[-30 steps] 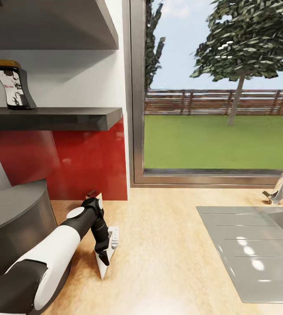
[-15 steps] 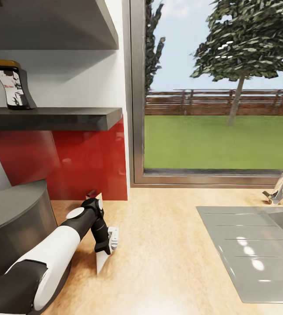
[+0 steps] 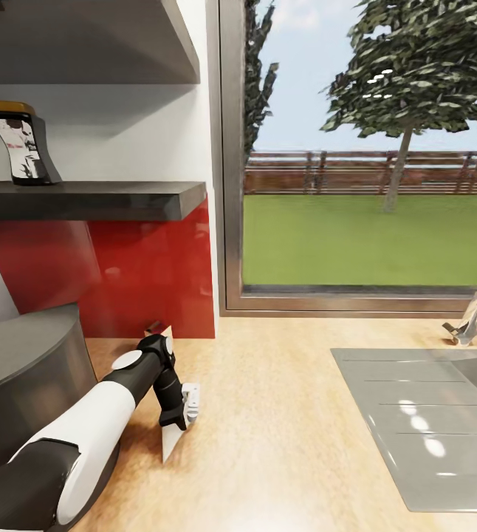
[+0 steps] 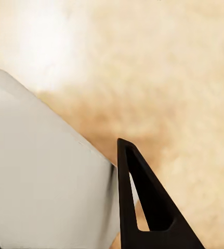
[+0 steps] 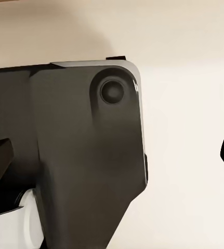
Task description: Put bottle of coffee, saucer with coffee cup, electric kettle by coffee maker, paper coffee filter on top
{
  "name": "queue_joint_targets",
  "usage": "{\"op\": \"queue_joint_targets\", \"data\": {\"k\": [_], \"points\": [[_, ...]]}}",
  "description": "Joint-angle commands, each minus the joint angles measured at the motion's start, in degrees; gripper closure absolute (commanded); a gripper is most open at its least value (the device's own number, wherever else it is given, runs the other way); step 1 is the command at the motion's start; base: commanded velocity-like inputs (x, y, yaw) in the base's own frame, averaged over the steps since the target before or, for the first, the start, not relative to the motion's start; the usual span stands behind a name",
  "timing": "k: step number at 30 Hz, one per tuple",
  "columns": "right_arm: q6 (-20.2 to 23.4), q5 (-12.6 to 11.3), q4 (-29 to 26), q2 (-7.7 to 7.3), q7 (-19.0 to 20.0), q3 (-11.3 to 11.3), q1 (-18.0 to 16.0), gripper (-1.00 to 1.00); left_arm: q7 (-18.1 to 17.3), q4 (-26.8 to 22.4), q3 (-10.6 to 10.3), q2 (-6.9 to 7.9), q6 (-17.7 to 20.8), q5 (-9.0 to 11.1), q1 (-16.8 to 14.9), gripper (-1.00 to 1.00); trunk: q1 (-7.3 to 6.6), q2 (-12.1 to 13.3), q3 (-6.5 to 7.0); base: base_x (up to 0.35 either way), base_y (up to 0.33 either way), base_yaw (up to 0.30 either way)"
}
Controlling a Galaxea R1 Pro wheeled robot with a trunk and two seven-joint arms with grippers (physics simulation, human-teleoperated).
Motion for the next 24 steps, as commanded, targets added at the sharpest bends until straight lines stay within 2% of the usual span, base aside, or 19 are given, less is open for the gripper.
{"op": "queue_joint_targets", "data": {"k": [1, 13, 17, 20, 24], "points": [[-0.2, -0.5, 0.0, 0.00, 0.0, 0.1, 0.0, -1.00, -0.3, -0.1, -0.1, -0.01, 0.5, -0.2, 0.0, 1.00, 0.03, -0.1, -0.09, 0.000, 0.000, 0.000], [-0.2, -0.6, 0.0, 0.07, 0.0, 0.2, 0.0, -1.00, -0.3, -0.9, 0.1, -0.05, 0.6, -0.2, -0.1, 1.00, 0.03, -0.1, -0.09, 0.000, 0.000, 0.000], [-0.2, -0.7, -0.1, 0.12, 0.0, 0.2, 0.0, -1.00, -0.3, -1.9, 0.0, -0.49, 1.0, -0.2, -0.8, 1.00, 0.03, -0.1, -0.09, 0.000, 0.000, 0.000], [-0.2, -0.7, -0.3, 0.16, 0.0, 0.1, 0.0, -1.00, -0.3, -6.0, -0.1, -1.49, 1.6, -0.2, -2.4, 1.00, 0.03, -0.1, -0.09, 0.000, 0.000, 0.000], [-0.3, -0.9, -0.8, 0.25, 0.0, 0.0, 0.0, -1.00, -0.3, -14.9, -0.1, -2.95, 3.6, -0.2, -4.3, 1.00, 0.03, -0.1, -0.09, 0.000, 0.000, 0.000]]}}
